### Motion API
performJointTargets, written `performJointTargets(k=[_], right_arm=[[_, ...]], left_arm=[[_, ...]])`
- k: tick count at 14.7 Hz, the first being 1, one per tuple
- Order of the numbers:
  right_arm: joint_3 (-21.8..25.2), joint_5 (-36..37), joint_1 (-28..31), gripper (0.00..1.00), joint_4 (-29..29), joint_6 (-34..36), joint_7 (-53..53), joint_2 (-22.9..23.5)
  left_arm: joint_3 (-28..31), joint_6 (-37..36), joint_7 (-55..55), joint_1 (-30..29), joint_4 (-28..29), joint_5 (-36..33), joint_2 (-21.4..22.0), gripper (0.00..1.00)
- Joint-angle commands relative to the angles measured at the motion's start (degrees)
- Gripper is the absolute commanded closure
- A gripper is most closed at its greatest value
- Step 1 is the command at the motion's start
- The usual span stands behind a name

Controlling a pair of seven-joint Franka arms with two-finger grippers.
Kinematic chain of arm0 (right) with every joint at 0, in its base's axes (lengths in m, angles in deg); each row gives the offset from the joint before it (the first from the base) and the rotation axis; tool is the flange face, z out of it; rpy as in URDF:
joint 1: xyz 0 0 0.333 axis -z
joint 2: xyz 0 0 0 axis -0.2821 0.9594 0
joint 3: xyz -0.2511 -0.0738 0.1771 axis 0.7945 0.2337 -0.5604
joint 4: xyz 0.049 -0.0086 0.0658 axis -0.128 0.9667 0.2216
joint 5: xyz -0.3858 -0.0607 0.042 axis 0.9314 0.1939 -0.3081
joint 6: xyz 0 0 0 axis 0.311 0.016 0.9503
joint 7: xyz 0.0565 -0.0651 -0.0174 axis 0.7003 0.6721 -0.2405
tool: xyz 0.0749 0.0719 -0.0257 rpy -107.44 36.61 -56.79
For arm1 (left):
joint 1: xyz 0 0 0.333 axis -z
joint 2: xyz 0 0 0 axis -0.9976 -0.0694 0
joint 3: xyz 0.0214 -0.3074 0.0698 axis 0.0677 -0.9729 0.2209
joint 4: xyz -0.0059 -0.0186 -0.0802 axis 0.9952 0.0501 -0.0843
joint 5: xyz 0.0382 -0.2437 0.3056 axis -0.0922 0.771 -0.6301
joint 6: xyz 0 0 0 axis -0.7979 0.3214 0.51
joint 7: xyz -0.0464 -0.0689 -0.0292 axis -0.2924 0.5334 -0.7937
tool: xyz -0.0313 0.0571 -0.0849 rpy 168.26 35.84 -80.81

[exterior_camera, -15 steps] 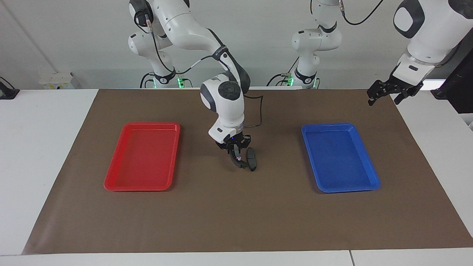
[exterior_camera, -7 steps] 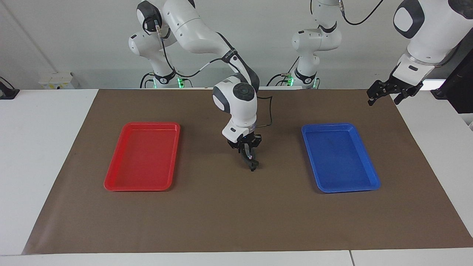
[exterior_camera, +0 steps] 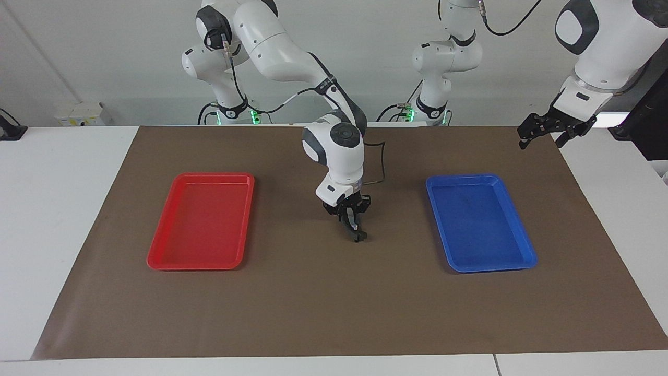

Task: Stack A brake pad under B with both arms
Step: 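Hold the silver pad above the dark pad with the right gripper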

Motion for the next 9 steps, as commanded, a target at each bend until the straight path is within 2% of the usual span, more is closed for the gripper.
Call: performJointTargets(k=[1,9], right_arm=[[0.0,0.9,-0.2,1.0,-1.3,-0.6,1.8,1.7],[0.0,0.7,-0.2,1.0,-5.6,0.1,2.7,3.3]], left_arm=[[0.0,-0.9,0.8,-0.1,-0.3,0.9,0.0,0.01],[0.0,-0.7,0.7,0.3,-0.4,0.8,0.0,0.01]])
